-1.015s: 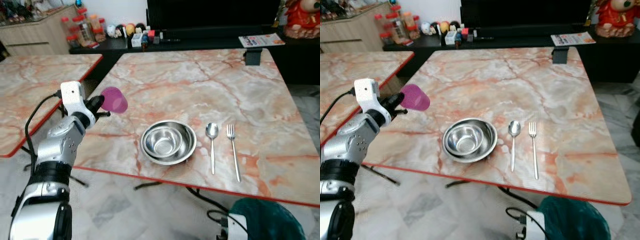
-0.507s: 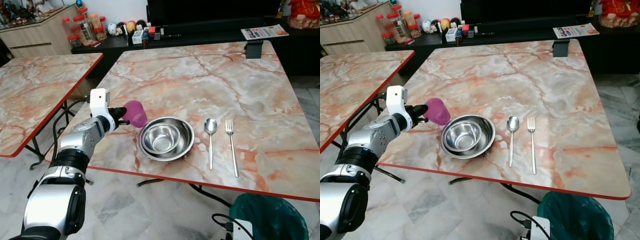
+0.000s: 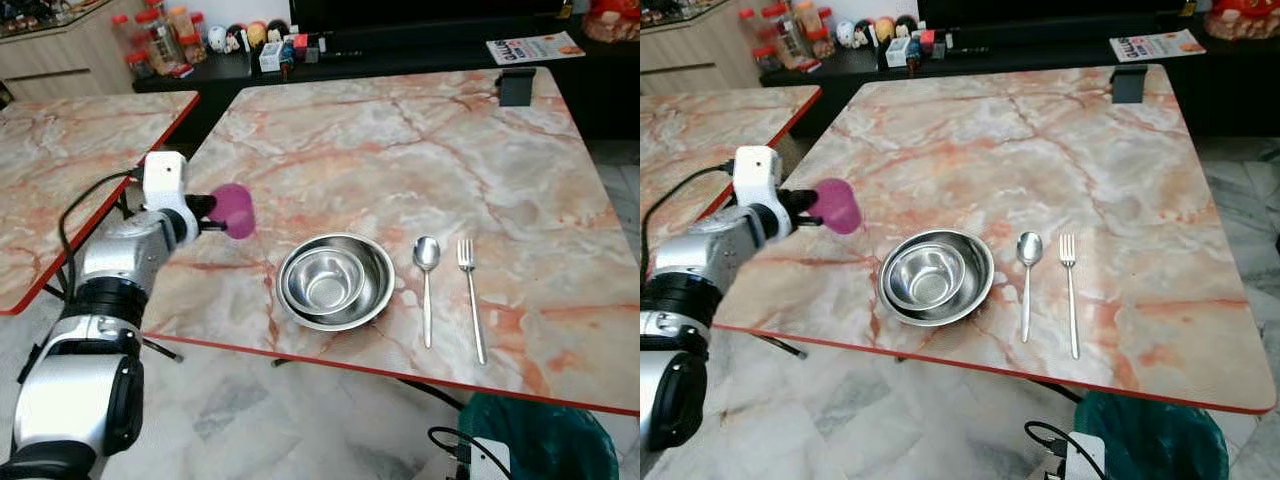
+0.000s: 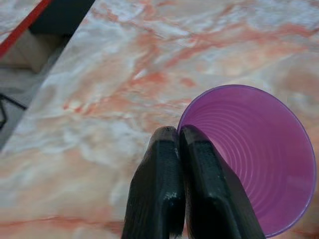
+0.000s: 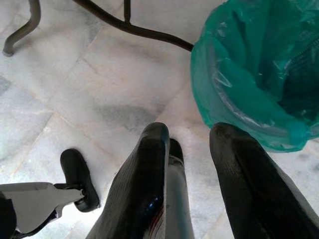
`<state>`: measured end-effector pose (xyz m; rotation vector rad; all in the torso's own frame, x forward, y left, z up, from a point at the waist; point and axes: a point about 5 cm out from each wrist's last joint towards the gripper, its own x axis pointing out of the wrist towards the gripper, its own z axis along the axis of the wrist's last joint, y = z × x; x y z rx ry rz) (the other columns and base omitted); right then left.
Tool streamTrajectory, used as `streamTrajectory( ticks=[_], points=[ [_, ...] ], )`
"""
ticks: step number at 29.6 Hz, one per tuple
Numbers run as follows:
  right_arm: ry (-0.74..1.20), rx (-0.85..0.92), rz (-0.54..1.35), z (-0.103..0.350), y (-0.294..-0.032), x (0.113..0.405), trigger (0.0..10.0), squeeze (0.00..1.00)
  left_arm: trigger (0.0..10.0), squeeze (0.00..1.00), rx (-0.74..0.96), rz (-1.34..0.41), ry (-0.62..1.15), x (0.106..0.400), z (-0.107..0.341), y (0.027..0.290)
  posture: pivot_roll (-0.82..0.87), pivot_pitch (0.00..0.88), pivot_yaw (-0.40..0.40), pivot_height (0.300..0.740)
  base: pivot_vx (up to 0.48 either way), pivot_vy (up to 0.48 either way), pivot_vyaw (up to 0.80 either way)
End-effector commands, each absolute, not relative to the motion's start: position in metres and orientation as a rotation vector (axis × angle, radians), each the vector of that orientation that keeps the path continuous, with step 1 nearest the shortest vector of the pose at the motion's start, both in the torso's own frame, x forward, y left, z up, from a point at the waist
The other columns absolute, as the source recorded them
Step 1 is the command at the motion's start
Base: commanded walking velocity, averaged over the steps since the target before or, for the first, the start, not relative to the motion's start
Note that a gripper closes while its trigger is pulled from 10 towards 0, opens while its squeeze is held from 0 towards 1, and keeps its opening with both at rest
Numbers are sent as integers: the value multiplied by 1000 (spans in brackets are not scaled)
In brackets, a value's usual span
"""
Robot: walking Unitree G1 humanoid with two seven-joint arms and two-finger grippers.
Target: Setting the table
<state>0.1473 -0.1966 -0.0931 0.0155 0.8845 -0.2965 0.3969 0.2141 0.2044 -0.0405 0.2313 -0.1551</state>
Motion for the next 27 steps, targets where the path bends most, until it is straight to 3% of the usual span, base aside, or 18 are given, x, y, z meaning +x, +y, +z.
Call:
streamTrajectory(
  ticks=[1, 13, 24, 25, 26, 27],
  points=[
    [942, 38, -277, -100, -187, 136, 10000, 0, 10000, 0, -4, -126, 236, 394, 210, 225, -11, 68, 162, 740, 0, 0, 0],
    [930, 21, -269, -96, -195, 144, 10000, 0, 10000, 0, -75, -183, 406, 378, 173, 219, -6, 40, 129, 740, 0, 0, 0],
    [926, 11, -268, -95, -199, 146, 10000, 0, 10000, 0, -128, -197, 422, 375, 168, 212, -10, 33, 118, 740, 0, 0, 0],
    [928, 9, -268, -95, -201, 146, 10000, 0, 10000, 231, -129, -195, 420, 374, 169, 211, -10, 31, 116, 740, 0, 0, 0],
    [929, 8, -268, -95, -201, 146, 10000, 0, 10000, 596, -129, -195, 418, 374, 169, 211, -10, 30, 115, 740, 0, 0, 0],
    [929, 8, -268, -95, -201, 146, 10000, 0, 10000, 596, -131, -194, 418, 374, 169, 211, -10, 30, 115, 740, 0, 0, 0]
  ],
)
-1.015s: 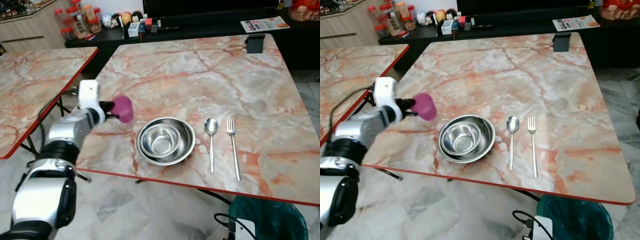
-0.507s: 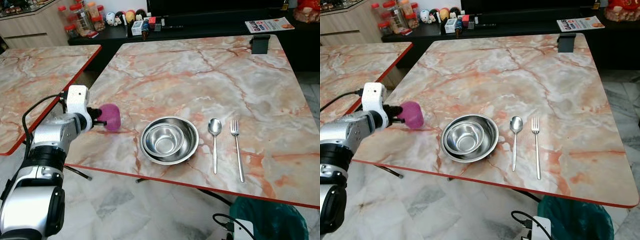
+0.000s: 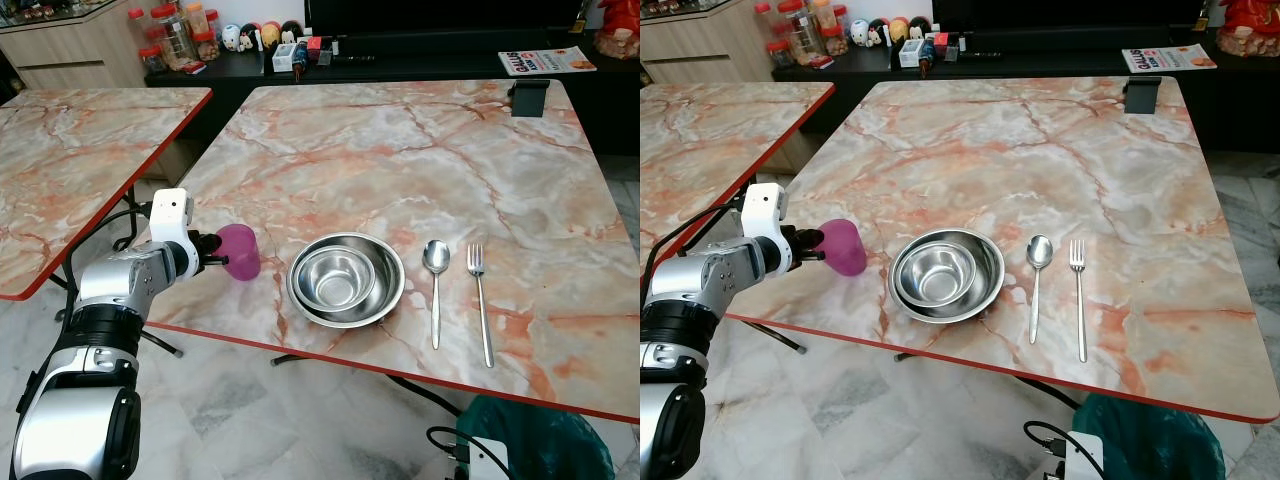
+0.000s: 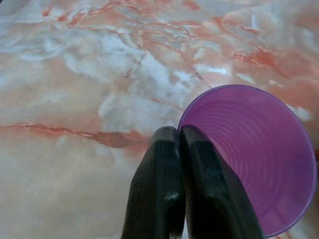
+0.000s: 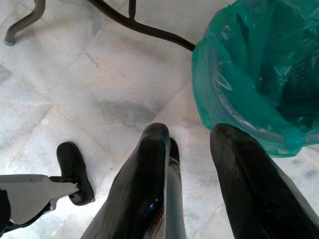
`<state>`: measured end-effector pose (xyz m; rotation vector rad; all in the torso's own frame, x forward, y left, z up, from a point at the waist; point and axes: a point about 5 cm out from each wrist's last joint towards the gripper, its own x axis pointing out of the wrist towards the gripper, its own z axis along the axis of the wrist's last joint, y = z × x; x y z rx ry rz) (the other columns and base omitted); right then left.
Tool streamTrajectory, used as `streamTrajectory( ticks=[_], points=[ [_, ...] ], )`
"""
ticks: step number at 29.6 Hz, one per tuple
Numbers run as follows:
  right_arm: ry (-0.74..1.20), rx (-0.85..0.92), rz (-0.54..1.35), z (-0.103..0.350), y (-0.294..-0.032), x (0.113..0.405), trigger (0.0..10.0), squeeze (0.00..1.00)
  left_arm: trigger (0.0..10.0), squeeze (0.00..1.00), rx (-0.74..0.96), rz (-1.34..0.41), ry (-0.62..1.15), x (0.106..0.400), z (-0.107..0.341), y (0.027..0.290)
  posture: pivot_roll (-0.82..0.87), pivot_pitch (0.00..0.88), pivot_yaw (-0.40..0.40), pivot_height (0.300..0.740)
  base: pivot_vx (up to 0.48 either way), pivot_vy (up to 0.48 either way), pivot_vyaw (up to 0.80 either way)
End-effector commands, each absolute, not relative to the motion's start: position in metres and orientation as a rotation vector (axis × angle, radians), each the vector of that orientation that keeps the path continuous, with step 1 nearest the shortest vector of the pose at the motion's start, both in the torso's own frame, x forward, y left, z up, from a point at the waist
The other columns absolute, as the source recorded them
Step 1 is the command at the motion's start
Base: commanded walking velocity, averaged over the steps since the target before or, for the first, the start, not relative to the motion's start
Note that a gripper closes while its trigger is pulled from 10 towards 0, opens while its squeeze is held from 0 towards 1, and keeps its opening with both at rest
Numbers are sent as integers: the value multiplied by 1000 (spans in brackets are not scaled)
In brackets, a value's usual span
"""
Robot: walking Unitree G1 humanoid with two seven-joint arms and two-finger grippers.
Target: Setting the table
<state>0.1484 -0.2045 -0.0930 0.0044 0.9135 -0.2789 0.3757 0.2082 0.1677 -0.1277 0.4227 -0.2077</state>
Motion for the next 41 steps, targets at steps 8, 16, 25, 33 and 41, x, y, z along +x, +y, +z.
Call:
streamTrajectory(
  ticks=[8, 16, 25, 33, 41],
  points=[
    [927, 9, -266, -95, -201, 147, 10000, 0, 10000, 0, -136, -184, 405, 373, 171, 211, -11, 26, 112, 740, 0, 0, 0],
    [925, 8, -266, -94, -201, 148, 10000, 0, 10000, 0, -139, -174, 381, 374, 174, 210, -10, 22, 108, 740, 0, 0, 0],
    [925, 4, -266, -94, -202, 148, 10000, 0, 10000, 0, -124, -130, 366, 375, 173, 213, -12, 18, 101, 740, 0, 0, 0],
    [923, -1, -266, -93, -204, 149, 10000, 0, 10000, 0, -97, -102, 356, 375, 173, 216, -12, 16, 94, 740, 0, 0, 0],
    [922, -5, -263, -93, -205, 150, 10000, 0, 10000, 0, -76, -86, 345, 375, 173, 218, -9, 15, 88, 740, 0, 0, 0]
  ],
)
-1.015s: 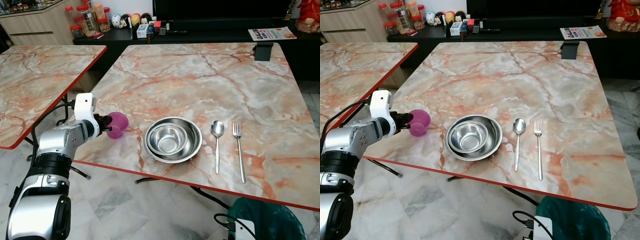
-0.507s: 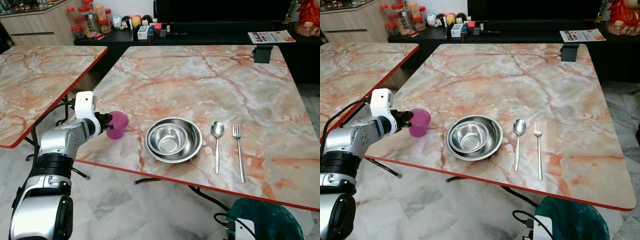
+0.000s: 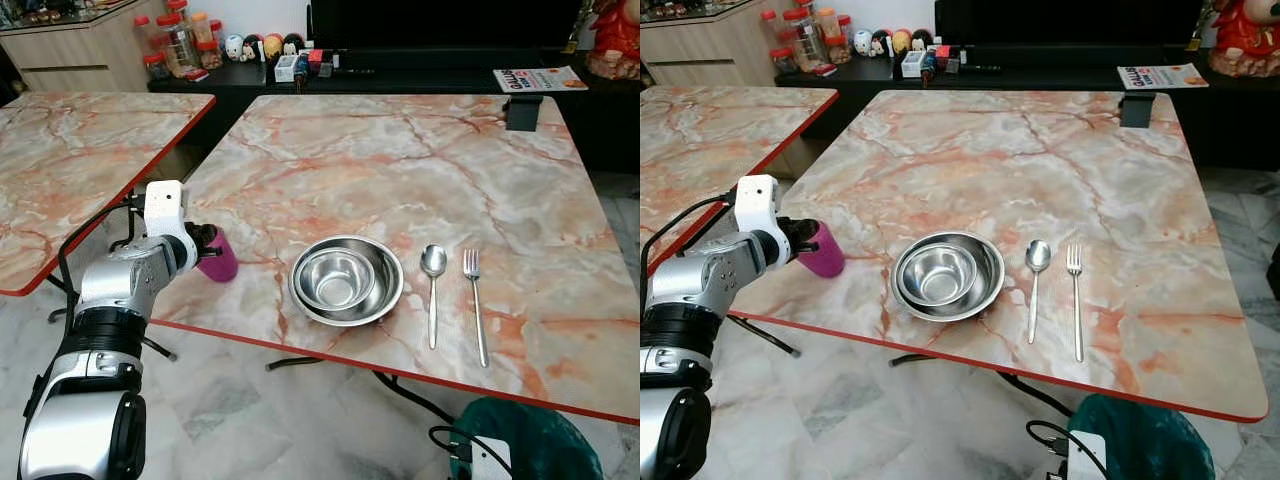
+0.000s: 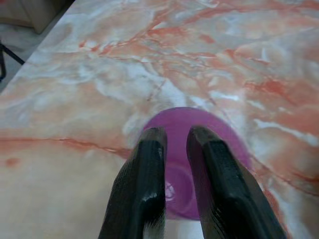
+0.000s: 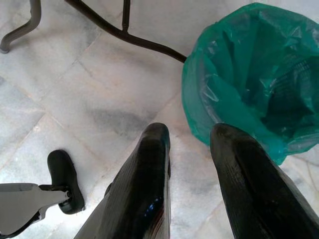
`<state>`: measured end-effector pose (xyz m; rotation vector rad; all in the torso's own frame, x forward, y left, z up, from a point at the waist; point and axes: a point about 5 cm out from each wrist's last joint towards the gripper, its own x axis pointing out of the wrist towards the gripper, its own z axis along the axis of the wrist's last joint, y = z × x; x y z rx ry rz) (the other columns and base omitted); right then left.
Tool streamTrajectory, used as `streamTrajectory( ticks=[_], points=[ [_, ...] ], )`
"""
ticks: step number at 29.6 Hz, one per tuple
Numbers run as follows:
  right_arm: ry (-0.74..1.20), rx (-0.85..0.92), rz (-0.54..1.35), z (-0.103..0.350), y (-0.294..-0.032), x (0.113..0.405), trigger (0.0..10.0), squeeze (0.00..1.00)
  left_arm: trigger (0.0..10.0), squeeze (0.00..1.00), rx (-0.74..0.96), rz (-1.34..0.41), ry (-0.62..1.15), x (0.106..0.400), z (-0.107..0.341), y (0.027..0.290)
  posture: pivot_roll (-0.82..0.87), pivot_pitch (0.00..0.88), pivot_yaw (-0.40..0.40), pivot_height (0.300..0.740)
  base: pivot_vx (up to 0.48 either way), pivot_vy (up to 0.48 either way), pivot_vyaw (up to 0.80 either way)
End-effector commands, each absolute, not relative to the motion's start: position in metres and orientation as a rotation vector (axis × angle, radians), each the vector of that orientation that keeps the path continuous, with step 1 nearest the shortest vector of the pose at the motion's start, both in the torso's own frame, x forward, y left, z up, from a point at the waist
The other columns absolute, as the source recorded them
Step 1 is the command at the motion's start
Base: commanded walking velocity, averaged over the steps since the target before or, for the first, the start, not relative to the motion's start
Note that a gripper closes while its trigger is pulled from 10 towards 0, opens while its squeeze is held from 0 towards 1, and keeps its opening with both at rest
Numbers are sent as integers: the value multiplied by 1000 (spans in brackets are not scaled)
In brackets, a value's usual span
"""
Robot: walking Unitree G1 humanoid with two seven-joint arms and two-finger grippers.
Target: Setting the table
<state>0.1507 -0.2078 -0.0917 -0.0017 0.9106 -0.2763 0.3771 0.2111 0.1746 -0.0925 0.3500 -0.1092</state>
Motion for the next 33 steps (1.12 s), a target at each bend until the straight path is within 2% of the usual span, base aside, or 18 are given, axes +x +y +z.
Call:
streamTrajectory(
  ticks=[1, 7, 9, 12, 13, 17, 18, 19, 24, 26, 27, 29, 33],
  points=[
    [922, -5, -262, -93, -205, 150, 10000, 0, 10000, 0, -75, -83, 339, 375, 174, 218, -9, 15, 88, 740, 0, 0, 0],
    [921, -6, -263, -92, -206, 151, 10000, 0, 10000, 0, -88, -82, 275, 376, 180, 216, -8, 14, 86, 740, 0, 0, 0],
    [917, -6, -261, -92, -206, 152, 10000, 0, 10000, 0, -62, -72, 157, 377, 193, 218, -8, 13, 84, 740, 0, 0, 0],
    [917, -6, -260, -92, -206, 153, 10000, 0, 10000, 0, -54, -58, 91, 377, 200, 219, -7, 12, 84, 740, 0, 0, 0],
    [914, -5, -260, -91, -206, 153, 10000, 0, 10000, 0, -30, 6, -43, 373, 210, 226, -7, 12, 84, 740, 0, 0, 0],
    [913, -5, -260, -91, -206, 153, 10000, 0, 10000, 0, -21, 30, -86, 371, 213, 228, -7, 12, 84, 740, 0, 0, 0],
    [898, 7, -264, -91, -204, 154, 10000, 0, 10000, 0, 22, 208, -193, 352, 201, 253, -2, 19, 87, 740, 0, 0, 0],
    [893, 11, -264, -90, -204, 155, 10000, 0, 10000, 0, 55, 284, -216, 344, 195, 263, 1, 21, 88, 740, 0, 0, 0],
    [887, 12, -262, -90, -203, 156, 10000, 0, 10000, 0, 100, 362, -226, 334, 185, 274, 3, 22, 89, 740, 0, 0, 0],
    [877, 15, -257, -89, -202, 159, 10000, 0, 10000, 0, 200, 521, -167, 299, 135, 298, 12, 20, 92, 740, 0, 0, 0],
    [877, 15, -257, -89, -202, 159, 10000, 0, 10000, 0, 200, 521, -167, 299, 135, 298, 12, 20, 92, 740, 0, 0, 0],
    [873, 17, -251, -88, -201, 161, 10000, 0, 10000, 0, 219, 603, -96, 275, 104, 307, 12, 23, 89, 740, 0, 0, 0],
    [871, 16, -245, -88, -200, 162, 10000, 0, 10000, 0, 223, 642, -49, 259, 85, 309, 20, 24, 86, 740, 0, 0, 0]
  ],
)
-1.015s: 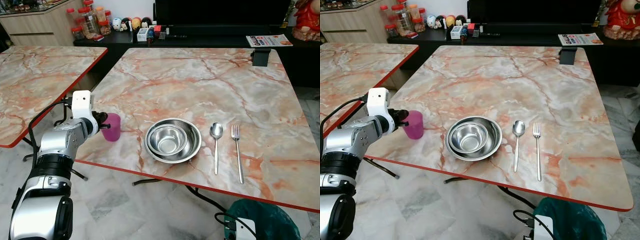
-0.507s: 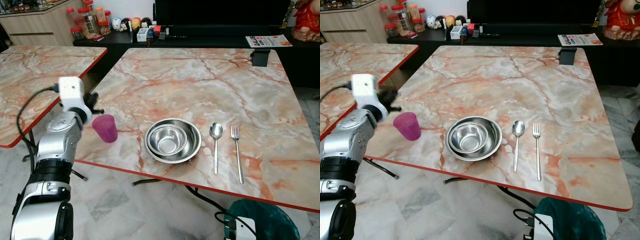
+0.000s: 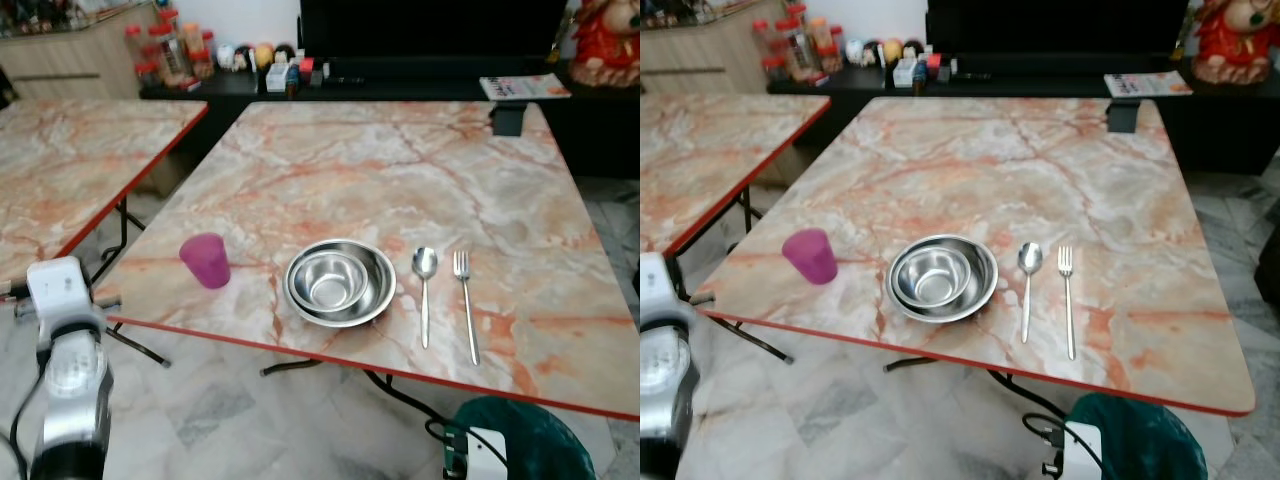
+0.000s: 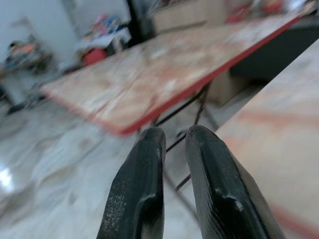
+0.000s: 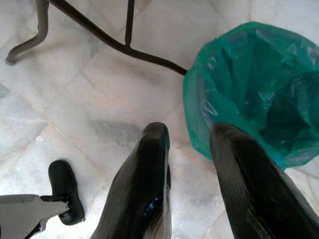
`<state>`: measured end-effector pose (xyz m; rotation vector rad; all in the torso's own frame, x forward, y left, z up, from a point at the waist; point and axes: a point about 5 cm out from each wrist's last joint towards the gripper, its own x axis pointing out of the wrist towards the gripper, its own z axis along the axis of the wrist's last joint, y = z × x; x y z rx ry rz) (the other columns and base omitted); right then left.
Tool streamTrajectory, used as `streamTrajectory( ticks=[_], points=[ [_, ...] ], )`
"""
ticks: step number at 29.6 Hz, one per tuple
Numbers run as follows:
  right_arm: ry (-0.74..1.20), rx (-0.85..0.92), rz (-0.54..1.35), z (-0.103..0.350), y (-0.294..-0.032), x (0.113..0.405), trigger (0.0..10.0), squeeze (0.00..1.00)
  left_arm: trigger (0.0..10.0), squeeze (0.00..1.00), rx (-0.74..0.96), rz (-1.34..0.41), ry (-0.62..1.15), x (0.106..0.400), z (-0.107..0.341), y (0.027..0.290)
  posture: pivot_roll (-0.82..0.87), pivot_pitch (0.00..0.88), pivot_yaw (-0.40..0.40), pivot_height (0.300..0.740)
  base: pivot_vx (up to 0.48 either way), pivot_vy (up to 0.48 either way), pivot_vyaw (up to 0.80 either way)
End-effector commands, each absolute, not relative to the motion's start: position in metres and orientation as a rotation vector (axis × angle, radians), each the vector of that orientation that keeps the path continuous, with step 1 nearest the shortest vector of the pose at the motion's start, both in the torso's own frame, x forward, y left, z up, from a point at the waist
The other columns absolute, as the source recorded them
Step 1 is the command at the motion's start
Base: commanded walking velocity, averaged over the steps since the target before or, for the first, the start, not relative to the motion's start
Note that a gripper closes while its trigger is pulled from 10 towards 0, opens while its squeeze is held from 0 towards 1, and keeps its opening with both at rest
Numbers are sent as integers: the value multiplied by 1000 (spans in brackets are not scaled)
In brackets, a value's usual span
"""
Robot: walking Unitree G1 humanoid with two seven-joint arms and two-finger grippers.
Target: Setting the table
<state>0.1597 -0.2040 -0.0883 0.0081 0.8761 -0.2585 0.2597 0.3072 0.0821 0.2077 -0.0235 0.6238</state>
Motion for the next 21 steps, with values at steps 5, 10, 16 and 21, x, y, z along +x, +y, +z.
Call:
streamTrajectory(
  ticks=[5, 10, 16, 21],
  points=[
    [863, 12, -238, -87, -199, 166, 10000, 0, 10000, 0, 233, 727, 133, 228, 39, 318, 26, 17, 84, 740, 0, 0, 0],
    [861, 10, -236, -86, -199, 168, 10000, 0, 10000, 0, 99, 592, 451, 214, -13, 301, 24, 9, 82, 740, 0, 0, 0],
    [862, 9, -234, -85, -198, 170, 10000, 0, 10000, 0, 55, 213, 705, 202, -53, 250, 18, 5, 82, 740, 0, 0, 0],
    [863, 8, -236, -85, -199, 171, 10000, 0, 10000, 0, 5, 115, 768, 198, -64, 228, 3, 3, 81, 740, 0, 0, 0]
  ],
)
